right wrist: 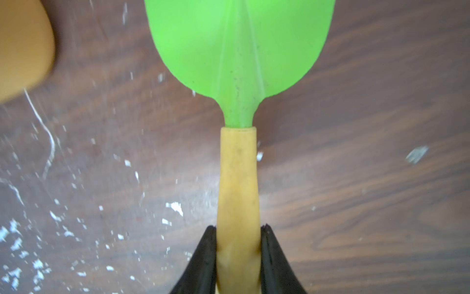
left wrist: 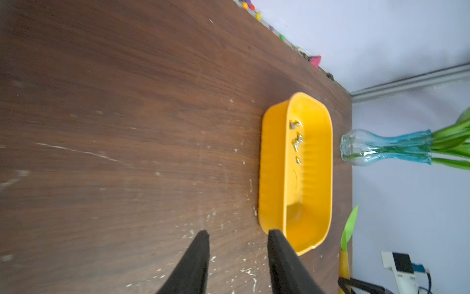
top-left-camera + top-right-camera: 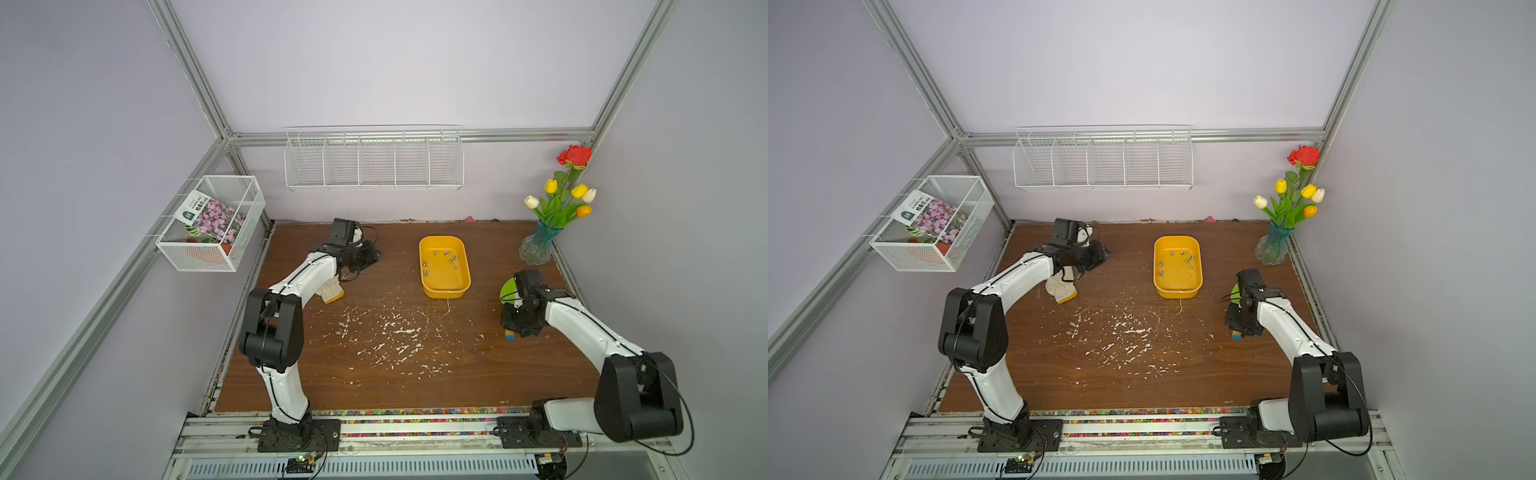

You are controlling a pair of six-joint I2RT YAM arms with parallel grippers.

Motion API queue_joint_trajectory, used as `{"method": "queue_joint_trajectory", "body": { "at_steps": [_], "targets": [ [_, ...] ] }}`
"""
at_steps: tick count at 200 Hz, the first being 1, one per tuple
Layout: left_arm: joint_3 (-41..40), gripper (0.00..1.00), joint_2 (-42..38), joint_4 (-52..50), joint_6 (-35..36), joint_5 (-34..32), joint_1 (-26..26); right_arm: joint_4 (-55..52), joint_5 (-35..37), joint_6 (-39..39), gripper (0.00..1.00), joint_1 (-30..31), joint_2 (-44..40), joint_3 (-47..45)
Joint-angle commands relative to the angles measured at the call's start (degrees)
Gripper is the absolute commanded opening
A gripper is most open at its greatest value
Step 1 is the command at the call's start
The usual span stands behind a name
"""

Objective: Take out the screws from the storage box
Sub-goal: Pick up the distractor from the center of the board, then place the distractor at the center of the board.

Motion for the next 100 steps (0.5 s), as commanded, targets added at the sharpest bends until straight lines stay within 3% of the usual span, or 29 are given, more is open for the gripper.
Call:
{"method": "queue_joint_trajectory", "body": {
  "at_steps": [1,46,71,100],
  "targets": [
    [2.4,0.45,3.0,4.5,-4.1,3.0,-4.0,0.0,2.0,-4.5,0.13,-3.0,5.2,2.7],
    [3.9,0.50,7.1,9.1,-7.4,6.0,-9.1,-1.4,6.4,-8.1,0.14,-5.3,14.7,11.6],
    [6.7,0.52,8.8,5.4,-3.9,3.6,-11.2,-2.6,6.5,-9.8,0.15,-7.5,18.5,15.3],
    [4.7,0.53,9.8,7.3,-5.7,4.8,-11.6,-3.3,8.2,-11.3,0.22,-7.9,21.2,17.3]
  ]
}}
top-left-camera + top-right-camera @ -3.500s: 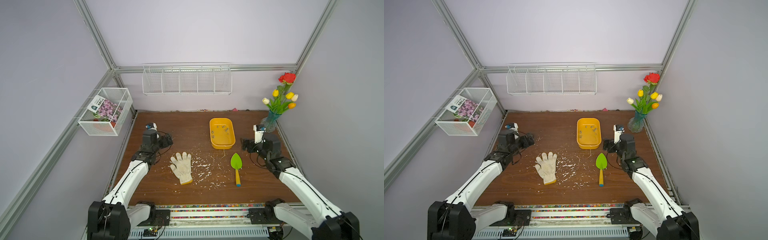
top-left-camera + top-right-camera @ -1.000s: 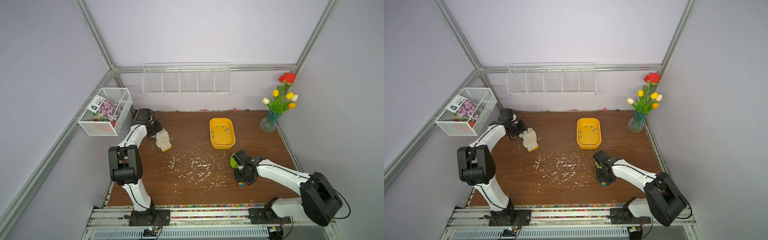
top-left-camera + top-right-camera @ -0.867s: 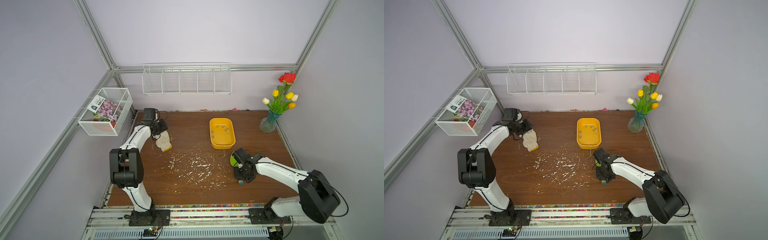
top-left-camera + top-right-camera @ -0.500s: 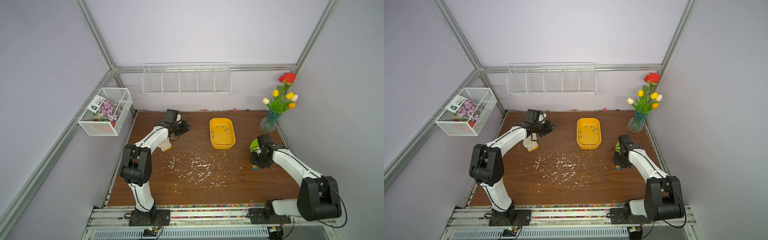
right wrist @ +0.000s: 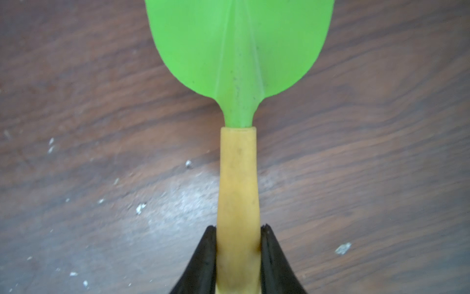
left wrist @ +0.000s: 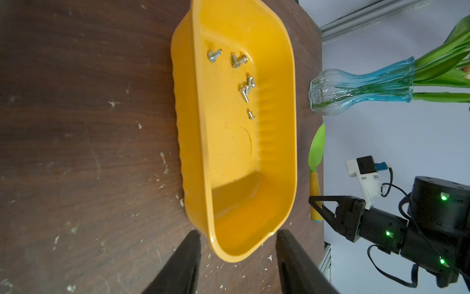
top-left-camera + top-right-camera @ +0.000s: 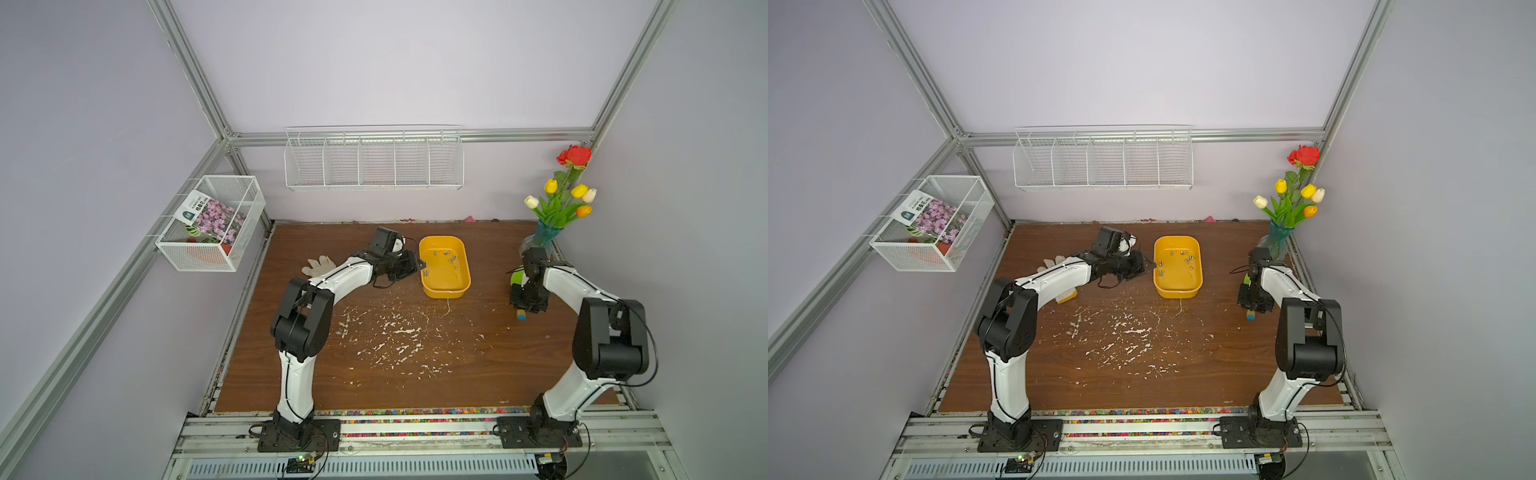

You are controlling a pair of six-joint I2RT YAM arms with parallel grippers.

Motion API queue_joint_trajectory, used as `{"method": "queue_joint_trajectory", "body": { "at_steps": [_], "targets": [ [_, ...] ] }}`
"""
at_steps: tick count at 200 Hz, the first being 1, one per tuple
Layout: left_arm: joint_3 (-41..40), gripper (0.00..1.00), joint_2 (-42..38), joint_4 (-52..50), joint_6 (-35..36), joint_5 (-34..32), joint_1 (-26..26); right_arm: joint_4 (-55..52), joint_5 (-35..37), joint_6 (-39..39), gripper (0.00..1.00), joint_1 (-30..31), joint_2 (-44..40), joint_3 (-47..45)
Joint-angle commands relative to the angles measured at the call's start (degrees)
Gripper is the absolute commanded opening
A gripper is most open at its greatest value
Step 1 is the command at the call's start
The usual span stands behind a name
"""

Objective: Take out the screws from the storage box
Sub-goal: Place the distractor at the center of the board.

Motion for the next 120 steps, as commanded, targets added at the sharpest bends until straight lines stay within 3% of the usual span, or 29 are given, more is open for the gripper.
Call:
{"method": "queue_joint_trajectory", "body": {
  "at_steps": [1,64,93,120],
  "targets": [
    [0.0,0.53,1.3,0.9,-0.4,0.5,-0.5,-2.4,2.7,-2.6,0.22,-0.5,2.1,1.7],
    [2.6,0.53,5.0,-3.3,2.4,-1.7,-2.1,-2.2,3.5,-3.5,0.29,-0.5,5.0,1.5],
    [2.4,0.51,5.7,-3.6,2.6,-1.7,-2.3,-2.4,4.3,-3.3,0.44,-0.5,4.8,1.6],
    [3.3,0.47,6.5,-5.2,3.5,-1.9,-2.7,-2.6,4.2,-2.7,0.51,-0.4,3.6,1.9]
  ]
}}
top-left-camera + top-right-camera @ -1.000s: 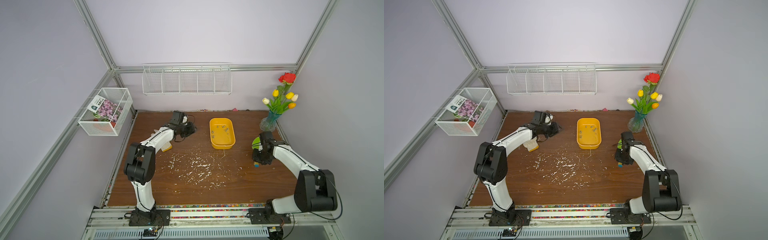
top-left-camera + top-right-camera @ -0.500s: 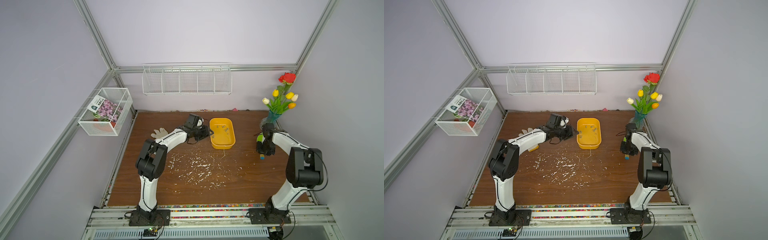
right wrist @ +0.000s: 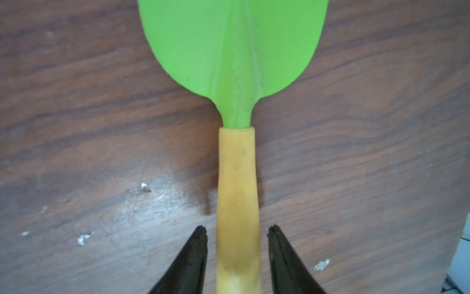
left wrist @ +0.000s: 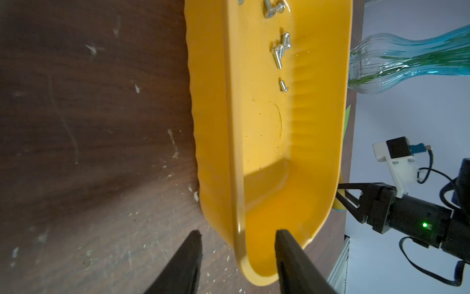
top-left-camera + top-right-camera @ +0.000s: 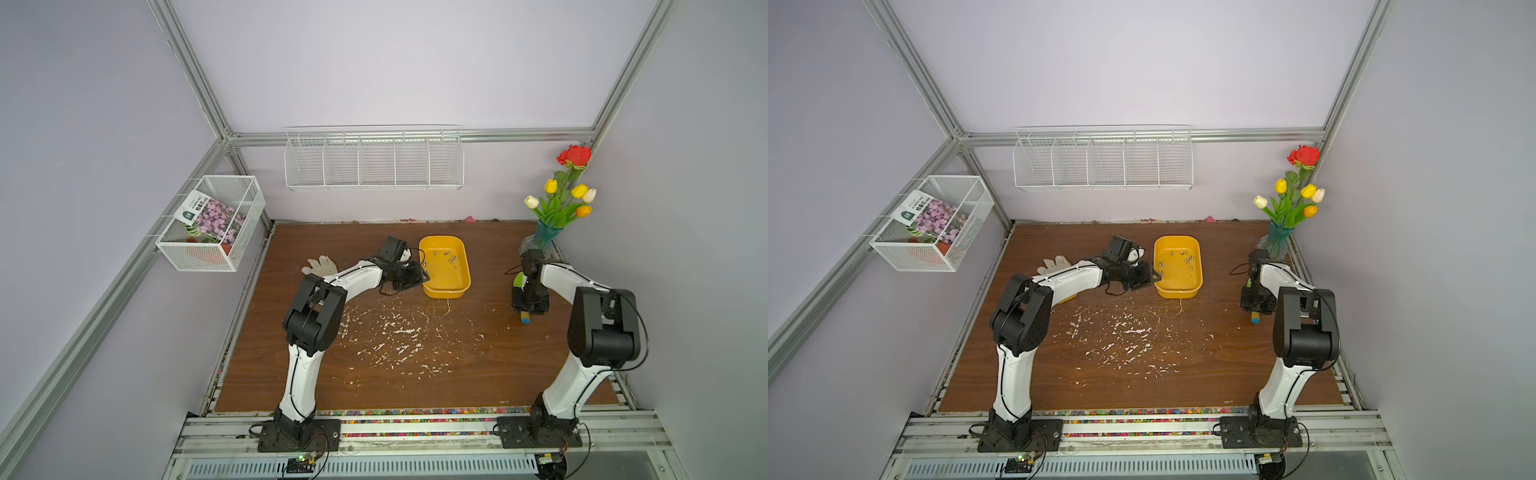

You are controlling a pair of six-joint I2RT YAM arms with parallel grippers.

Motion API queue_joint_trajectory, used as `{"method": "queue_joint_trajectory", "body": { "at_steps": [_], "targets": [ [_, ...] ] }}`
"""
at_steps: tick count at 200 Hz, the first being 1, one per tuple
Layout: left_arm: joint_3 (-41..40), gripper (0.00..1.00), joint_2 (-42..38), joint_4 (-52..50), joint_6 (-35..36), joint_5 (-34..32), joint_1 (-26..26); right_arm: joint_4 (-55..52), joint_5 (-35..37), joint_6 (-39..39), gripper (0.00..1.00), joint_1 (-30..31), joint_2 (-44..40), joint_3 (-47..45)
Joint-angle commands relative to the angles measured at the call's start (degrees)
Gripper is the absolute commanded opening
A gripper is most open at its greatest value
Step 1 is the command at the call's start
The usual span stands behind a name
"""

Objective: Take out the screws from the storage box
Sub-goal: Place the distractor at the center of the board, then pick up the storage box at the center of the board.

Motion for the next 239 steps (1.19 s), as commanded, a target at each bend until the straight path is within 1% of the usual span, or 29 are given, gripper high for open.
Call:
{"method": "queue_joint_trajectory", "body": {
  "at_steps": [1,16,52,77,122,134,170,192,224,239],
  "targets": [
    [2.3,0.47,1.2,-2.3,2.1,-0.9,-0.5,-1.5,1.0,0.3,0.51,0.1,-1.2,0.7],
    [2.4,0.45,1.2,-2.8,2.3,-1.3,-0.8,-1.6,0.8,0.6,0.53,0.1,-2.1,0.9],
    [4.8,0.33,2.3,-4.5,3.1,-0.6,-0.9,-2.5,1.7,0.0,0.57,0.1,-4.0,1.8],
    [5.3,0.26,2.4,-4.9,3.1,-1.0,-0.9,-2.4,-0.5,0.7,0.58,0.1,-6.0,2.3],
    [6.8,0.24,3.9,-6.6,3.8,-1.0,-1.0,-2.6,-2.7,1.3,0.60,1.5,-8.9,3.0],
    [6.6,0.20,3.9,-6.7,3.7,-0.8,-1.1,-2.7,-3.0,1.3,0.60,2.2,-9.6,3.2],
    [6.8,0.13,3.5,-7.2,3.6,-0.6,-1.1,-3.3,-3.4,1.9,0.60,5.7,-10.2,4.6],
    [7.7,0.06,3.2,-7.8,3.6,-0.2,-1.1,-4.0,-3.3,2.2,0.60,8.7,-10.0,6.1],
    [8.6,0.05,1.7,-9.9,3.6,-0.6,-1.1,-5.7,-4.1,2.5,0.60,12.6,-9.6,9.5],
    [10.3,0.01,1.5,-13.3,5.1,-1.4,-1.1,-6.3,-6.4,2.3,0.60,14.1,-9.6,11.4]
  ]
}}
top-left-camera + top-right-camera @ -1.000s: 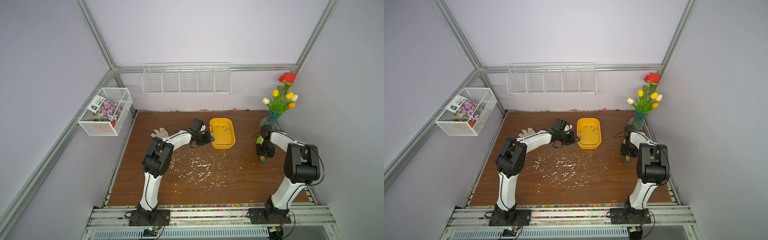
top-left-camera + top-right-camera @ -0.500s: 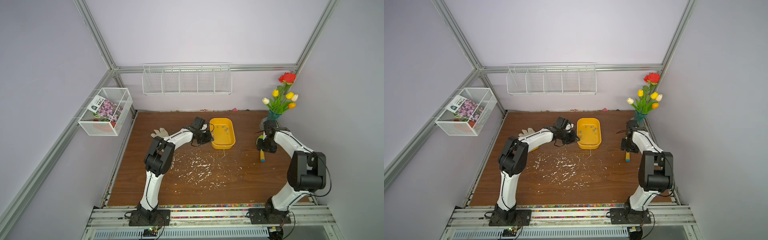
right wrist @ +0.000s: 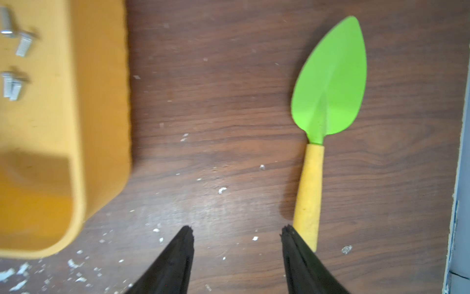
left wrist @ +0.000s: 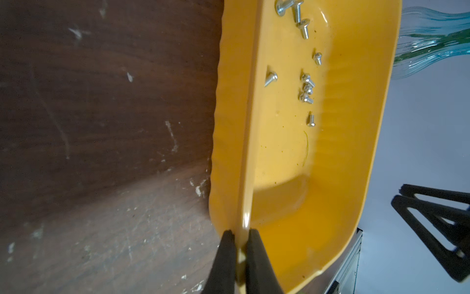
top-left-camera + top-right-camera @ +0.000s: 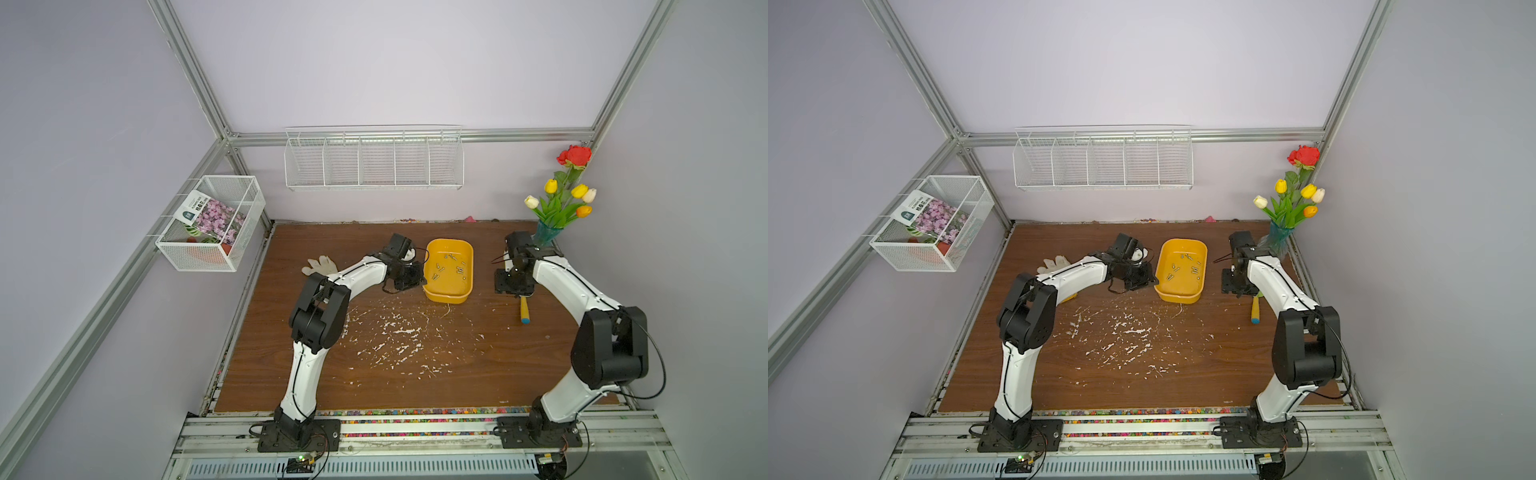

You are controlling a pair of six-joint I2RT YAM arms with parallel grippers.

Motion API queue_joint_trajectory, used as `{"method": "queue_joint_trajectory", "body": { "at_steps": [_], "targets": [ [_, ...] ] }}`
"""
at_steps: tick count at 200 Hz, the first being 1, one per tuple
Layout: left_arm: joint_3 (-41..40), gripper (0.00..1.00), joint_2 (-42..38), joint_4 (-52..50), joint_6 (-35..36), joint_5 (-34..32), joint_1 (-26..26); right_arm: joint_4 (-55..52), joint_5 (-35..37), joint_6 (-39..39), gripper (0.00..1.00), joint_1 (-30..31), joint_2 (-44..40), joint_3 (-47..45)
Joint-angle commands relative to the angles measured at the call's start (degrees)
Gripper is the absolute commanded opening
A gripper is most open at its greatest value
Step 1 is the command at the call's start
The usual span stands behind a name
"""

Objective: Take out the screws from the storage box
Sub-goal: Pick up the storage box at the center of the board.

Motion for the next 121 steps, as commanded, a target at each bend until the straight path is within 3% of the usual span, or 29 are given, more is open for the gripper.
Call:
{"method": "queue_joint_trajectory", "body": {
  "at_steps": [1,69,121],
  "targets": [
    [4.0,0.00,-1.1,-4.3,2.4,-0.5,-0.2,-2.3,-3.1,0.6,0.60,2.1,-0.8,3.4],
    [12.0,0.00,-1.4,-27.4,7.9,0.5,2.1,-5.9,-11.0,1.1,0.59,6.9,-3.3,9.7],
    [3.5,0.00,-9.5,-32.1,6.7,1.1,2.5,-5.1,-13.9,2.1,0.59,14.5,-1.3,10.9]
  ]
}}
